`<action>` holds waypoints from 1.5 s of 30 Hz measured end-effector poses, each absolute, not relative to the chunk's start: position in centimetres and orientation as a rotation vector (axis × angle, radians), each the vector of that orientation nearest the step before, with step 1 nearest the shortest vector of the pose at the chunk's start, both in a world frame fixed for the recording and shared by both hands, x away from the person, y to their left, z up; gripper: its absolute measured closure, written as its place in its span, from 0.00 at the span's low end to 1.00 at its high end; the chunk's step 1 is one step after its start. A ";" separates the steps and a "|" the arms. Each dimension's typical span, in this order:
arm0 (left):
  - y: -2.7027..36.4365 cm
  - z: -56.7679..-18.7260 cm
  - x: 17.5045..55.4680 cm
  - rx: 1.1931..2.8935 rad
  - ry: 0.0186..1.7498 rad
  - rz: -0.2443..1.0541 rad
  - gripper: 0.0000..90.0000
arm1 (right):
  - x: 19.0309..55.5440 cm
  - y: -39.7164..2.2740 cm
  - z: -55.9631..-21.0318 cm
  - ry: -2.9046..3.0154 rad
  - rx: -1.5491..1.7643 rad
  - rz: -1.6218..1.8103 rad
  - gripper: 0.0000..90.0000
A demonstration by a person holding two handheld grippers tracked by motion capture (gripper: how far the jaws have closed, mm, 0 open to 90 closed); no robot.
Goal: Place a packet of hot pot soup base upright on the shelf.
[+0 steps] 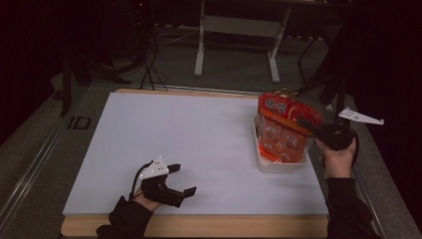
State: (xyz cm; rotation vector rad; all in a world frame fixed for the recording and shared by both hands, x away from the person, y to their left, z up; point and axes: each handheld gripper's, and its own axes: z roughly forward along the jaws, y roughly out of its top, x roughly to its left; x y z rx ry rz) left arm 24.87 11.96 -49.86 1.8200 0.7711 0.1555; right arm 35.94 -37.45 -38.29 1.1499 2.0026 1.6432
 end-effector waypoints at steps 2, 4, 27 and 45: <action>12.0 -50.0 24.9 1.821 0.774 0.156 0.02 | 35.8 -38.1 -39.3 1.987 1.181 1.656 1.00; 11.9 -50.1 24.9 1.823 0.779 0.152 0.02 | 35.5 -39.0 -40.1 1.973 1.210 1.624 1.00; 11.7 -50.9 24.8 1.841 0.764 0.176 0.02 | 30.2 -37.5 -33.6 1.851 1.033 1.705 0.22; 11.9 -51.2 24.7 1.841 0.773 0.174 0.02 | 26.4 -31.9 -38.3 2.073 0.861 1.761 0.16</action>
